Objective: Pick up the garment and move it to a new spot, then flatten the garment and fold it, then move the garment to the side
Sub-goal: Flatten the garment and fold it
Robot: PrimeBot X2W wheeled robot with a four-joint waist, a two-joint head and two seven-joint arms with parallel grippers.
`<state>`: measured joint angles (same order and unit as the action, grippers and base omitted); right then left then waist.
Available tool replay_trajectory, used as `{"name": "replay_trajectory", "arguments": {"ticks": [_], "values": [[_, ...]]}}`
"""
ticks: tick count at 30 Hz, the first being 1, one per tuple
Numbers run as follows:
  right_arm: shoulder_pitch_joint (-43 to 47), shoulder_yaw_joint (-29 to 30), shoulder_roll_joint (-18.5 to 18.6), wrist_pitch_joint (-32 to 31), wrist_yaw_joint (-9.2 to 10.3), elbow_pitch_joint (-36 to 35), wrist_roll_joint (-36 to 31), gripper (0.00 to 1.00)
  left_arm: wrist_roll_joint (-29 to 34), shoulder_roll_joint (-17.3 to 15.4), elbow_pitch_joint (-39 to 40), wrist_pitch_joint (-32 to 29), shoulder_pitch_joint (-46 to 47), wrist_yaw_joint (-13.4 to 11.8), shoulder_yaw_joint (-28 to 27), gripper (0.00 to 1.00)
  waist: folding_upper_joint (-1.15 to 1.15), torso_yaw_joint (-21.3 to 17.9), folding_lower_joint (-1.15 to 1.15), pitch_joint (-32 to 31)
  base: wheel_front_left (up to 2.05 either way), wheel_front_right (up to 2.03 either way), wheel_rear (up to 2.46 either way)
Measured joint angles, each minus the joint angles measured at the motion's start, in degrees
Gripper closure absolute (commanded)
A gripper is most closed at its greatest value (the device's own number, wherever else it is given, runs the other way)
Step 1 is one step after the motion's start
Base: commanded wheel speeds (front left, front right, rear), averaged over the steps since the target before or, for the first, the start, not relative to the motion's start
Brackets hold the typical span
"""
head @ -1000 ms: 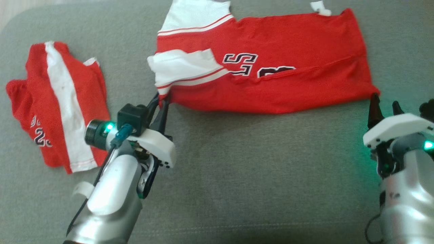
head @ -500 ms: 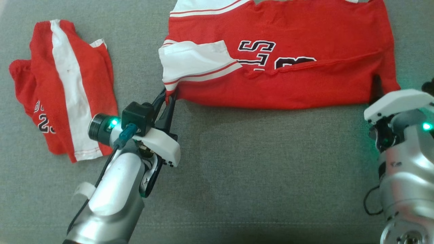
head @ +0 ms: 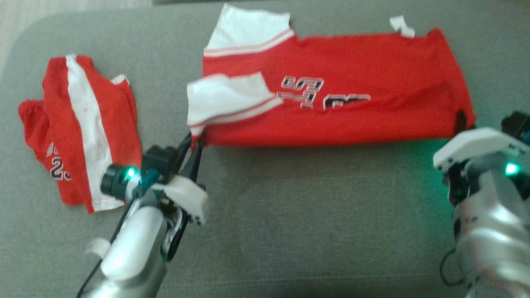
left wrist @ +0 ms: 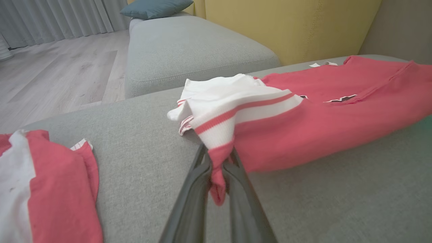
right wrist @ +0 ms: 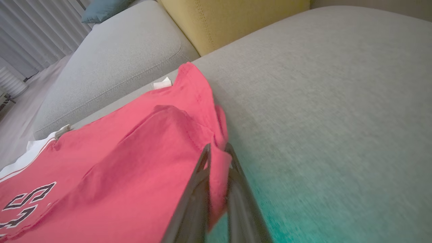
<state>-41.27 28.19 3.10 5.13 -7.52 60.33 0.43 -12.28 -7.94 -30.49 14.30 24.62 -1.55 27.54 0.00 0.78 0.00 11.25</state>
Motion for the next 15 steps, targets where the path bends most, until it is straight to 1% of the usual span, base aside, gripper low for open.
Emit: {"name": "replay_trajectory", "arguments": {"ticks": [4, 8, 15], "values": [[4.50, -2.05, -0.11, -0.01, 0.00, -0.41, 2.72, 1.00, -0.77, -0.59, -0.69, -0.14, -3.28, 0.02, 0.21, 1.00, 0.00, -0.85, 0.00, -3.14, 0.00, 0.00, 0.00], [8.02, -4.66, -0.29, -0.73, 0.00, -2.34, 6.28, 1.00, -1.60, -1.14, -0.14, -1.70, -6.62, 0.25, 1.10, 1.00, 0.00, -1.82, 0.00, -6.08, 0.00, 0.00, 0.00], [16.91, -8.09, -0.34, -5.89, 0.00, -8.64, 10.74, 1.00, -3.54, -2.98, 3.72, -6.65, -13.17, 1.56, 2.48, 1.00, 0.00, -3.78, 0.00, -9.80, 0.00, 0.00, 0.00]]}}
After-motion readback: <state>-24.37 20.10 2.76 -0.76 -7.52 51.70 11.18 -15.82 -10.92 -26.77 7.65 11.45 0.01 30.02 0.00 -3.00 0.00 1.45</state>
